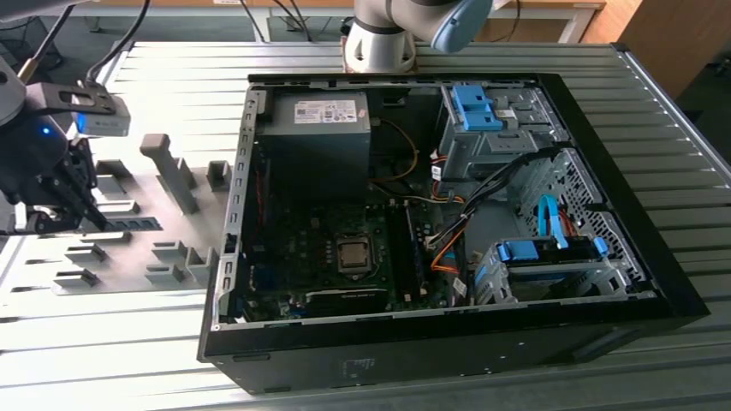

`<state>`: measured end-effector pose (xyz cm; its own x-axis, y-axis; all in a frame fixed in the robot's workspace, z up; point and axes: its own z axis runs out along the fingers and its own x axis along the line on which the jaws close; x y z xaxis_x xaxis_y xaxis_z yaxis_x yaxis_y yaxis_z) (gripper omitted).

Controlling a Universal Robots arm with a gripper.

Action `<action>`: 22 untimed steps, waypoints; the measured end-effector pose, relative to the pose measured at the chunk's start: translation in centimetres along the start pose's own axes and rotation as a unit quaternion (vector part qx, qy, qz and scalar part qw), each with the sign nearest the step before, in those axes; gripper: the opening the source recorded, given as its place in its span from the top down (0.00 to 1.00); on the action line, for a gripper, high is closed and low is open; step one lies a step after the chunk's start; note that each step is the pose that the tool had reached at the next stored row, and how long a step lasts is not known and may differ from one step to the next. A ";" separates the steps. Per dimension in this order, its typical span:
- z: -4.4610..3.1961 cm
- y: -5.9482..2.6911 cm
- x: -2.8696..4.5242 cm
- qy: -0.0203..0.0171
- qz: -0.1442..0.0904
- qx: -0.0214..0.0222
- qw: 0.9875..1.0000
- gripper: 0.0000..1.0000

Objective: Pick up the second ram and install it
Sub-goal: 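Pick up the second ram and move it above second insertion slot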

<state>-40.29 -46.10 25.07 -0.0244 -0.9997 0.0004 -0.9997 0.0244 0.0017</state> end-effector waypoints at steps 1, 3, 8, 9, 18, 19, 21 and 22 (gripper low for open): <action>-0.05 0.00 0.00 0.000 0.000 0.000 1.000 0.86; -0.18 0.00 0.00 0.000 0.000 0.000 1.000 0.86; -0.55 0.00 0.00 0.000 0.000 0.000 1.000 0.86; -0.61 0.00 0.00 0.000 0.000 0.000 1.000 0.86; -1.03 0.00 0.00 0.000 0.000 0.000 1.000 0.86; -1.06 0.00 0.00 0.000 0.000 0.000 1.000 0.86; -1.14 0.00 0.00 0.000 0.000 0.000 1.000 0.86; -1.17 0.00 0.00 0.000 0.000 0.000 1.000 0.86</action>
<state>-40.29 -46.10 26.24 -0.0244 -0.9997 0.0002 -0.9997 0.0244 0.0015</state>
